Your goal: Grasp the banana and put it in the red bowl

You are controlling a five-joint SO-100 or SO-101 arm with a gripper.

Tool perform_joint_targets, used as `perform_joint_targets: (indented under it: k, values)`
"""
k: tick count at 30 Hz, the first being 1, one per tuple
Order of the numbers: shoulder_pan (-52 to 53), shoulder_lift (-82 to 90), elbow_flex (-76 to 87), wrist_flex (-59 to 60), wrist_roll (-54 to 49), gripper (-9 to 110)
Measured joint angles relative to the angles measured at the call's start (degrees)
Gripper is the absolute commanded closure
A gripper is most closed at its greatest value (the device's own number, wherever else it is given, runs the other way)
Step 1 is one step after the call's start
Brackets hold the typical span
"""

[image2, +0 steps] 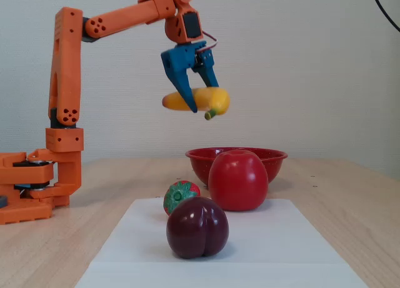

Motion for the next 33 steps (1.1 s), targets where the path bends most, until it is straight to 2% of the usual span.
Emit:
perform_joint_targets:
  k: [5, 10, 14, 17, 22, 27, 33]
  values:
    - [0.88, -4.31, 0.0, -2.37, -0.09, 101]
    - [0.62, -10.55, -1.67, -2.81, -0.53, 94]
    - [0.7, -16.08, -2.64, -3.6, -1.93, 82]
    - [0.44, -18.46, -3.08, -5.89, -2.64, 65]
    - [-1.41, -21.62, -8.96, -6.94, -3.25, 55]
    - [-4.83, -21.62, -11.69, -7.21, -3.25, 58]
    - [-6.42, -21.62, -16.7, -2.9, -3.08, 75]
